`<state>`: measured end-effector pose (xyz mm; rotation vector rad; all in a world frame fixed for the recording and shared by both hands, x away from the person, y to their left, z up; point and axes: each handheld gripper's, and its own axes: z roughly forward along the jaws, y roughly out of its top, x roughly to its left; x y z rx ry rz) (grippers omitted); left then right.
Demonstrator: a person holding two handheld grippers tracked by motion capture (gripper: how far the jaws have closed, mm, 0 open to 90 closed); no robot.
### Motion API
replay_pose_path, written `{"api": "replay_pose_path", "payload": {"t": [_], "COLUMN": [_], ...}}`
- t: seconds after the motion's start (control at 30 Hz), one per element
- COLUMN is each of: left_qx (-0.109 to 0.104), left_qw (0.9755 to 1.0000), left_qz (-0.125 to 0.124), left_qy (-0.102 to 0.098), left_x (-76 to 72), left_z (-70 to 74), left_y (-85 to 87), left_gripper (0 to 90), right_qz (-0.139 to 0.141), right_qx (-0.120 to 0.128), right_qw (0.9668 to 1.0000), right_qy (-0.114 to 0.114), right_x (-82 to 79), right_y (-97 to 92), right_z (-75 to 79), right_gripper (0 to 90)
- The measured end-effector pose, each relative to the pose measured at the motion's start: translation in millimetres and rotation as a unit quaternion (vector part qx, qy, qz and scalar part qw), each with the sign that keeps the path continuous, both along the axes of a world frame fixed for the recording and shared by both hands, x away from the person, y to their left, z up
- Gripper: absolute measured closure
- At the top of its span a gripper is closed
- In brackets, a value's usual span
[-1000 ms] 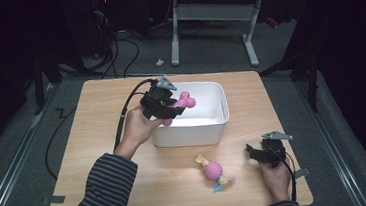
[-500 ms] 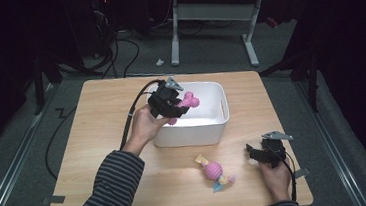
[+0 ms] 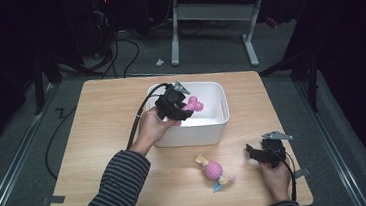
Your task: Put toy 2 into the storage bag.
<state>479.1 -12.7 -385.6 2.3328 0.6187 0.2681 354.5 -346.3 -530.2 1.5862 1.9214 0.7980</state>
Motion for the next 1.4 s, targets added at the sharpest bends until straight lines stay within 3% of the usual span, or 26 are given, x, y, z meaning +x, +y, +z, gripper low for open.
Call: {"api": "replay_pose_path", "payload": {"t": [0.13,0.2,0.53,0.7,1.03,1.4], "left_qx": [0.009,0.018,0.022,0.025,0.002,-0.046], "left_qw": [0.9999,0.9998,0.9995,0.9996,1.0,0.9985], "left_qz": [-0.003,-0.004,0.002,0.002,0.004,0.023], "left_qy": [0.008,0.003,0.02,0.015,-0.004,-0.018], "left_x": [0.7,-1.0,0.1,-1.5,-9.5,-27.3], "left_z": [-6.2,-7.3,-8.1,-8.4,4.7,20.8], "left_y": [-4.0,-6.1,-7.4,-9.3,-1.8,28.9], "left_gripper": [58.5,58.5,57.8,55.9,44.8,36.4], "right_qz": [0.0,0.0,0.0,0.0,0.001,0.001], "right_qx": [0.001,0.0,0.0,0.0,0.001,0.0], "right_qw": [1.0,1.0,1.0,1.0,1.0,1.0], "right_qy": [0.001,0.0,0.0,0.0,0.0,0.001], "right_x": [-0.1,0.0,0.0,0.0,0.1,0.1], "right_y": [0.1,0.0,0.0,0.0,0.1,0.2], "right_z": [0.0,0.0,0.0,0.0,0.0,0.0], "right_gripper": [28.9,28.9,29.0,28.9,28.7,28.6]}}
